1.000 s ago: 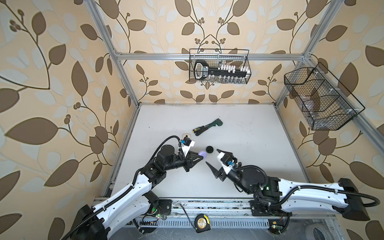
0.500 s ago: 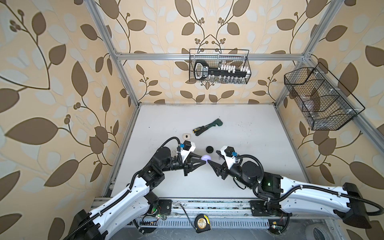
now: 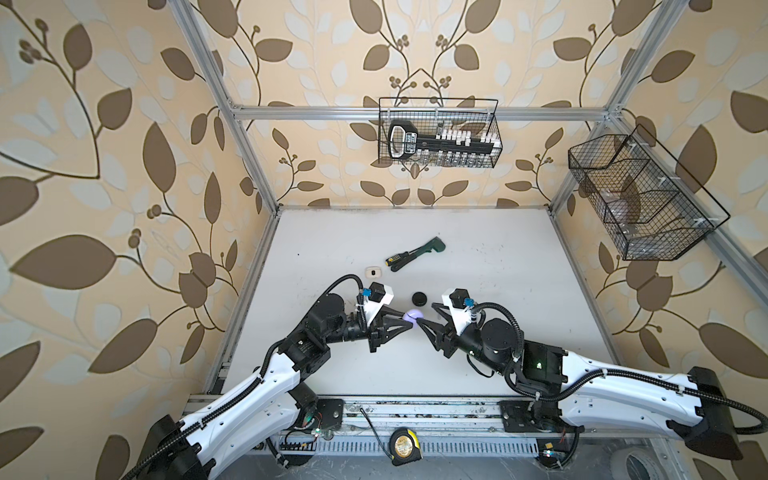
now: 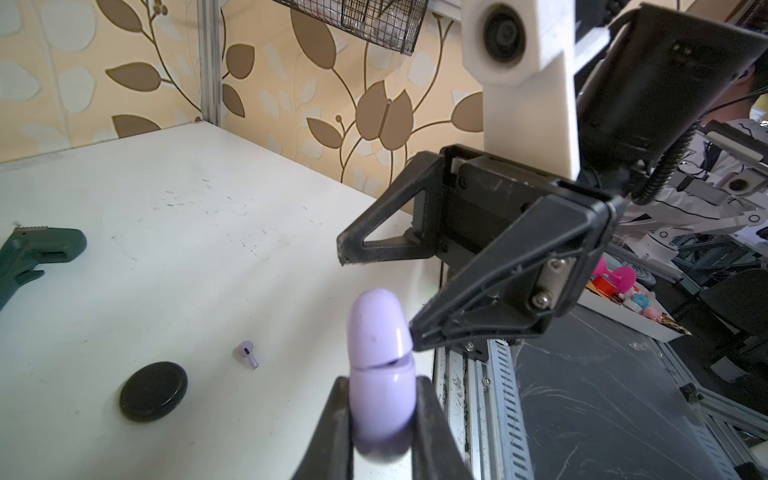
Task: Insert the wireless bluetooth earbuds into the charging case
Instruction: 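Open the right gripper and push the lavender case lid open, then move the open right gripper over a lavender earbud on the table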
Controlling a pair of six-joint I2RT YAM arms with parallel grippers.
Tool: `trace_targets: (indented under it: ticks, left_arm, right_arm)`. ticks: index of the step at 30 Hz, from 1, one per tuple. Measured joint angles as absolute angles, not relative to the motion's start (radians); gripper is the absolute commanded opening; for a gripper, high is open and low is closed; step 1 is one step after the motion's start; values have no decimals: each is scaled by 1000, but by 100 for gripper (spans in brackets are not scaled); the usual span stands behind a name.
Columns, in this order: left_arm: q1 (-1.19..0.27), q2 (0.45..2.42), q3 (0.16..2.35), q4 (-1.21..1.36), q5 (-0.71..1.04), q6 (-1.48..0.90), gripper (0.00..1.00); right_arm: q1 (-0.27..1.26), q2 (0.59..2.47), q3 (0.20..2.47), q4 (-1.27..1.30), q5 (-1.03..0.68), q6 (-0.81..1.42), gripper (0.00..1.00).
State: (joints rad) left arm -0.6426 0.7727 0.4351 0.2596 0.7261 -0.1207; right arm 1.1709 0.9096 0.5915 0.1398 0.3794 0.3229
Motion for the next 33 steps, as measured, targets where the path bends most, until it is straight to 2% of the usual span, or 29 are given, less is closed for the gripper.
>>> trace_targets:
  ticks: [9,14,20,24,29,33]
  left_arm:
    - [-666,754,415,282,749,-101,0]
    - [-669,727,391,293,732,-94,0]
    - [-669,707,339,397,656,-75,0]
    - [-669,690,305,470,540,-103,0]
    - [-669,688,309,513,273,-254,0]
    - [-669,715,295,626,152,-318,0]
  right_arm:
    - [1144,921,648,26,415,423,60]
    - [1108,898,685,-74,445,495,69]
    - [1015,807,757,-279,470,611,72]
    - [881,813,840,-384,411,647,73]
    - [751,952,951,-453,303,611,73]
    - [655,1124,1004,-468,199,571,65]
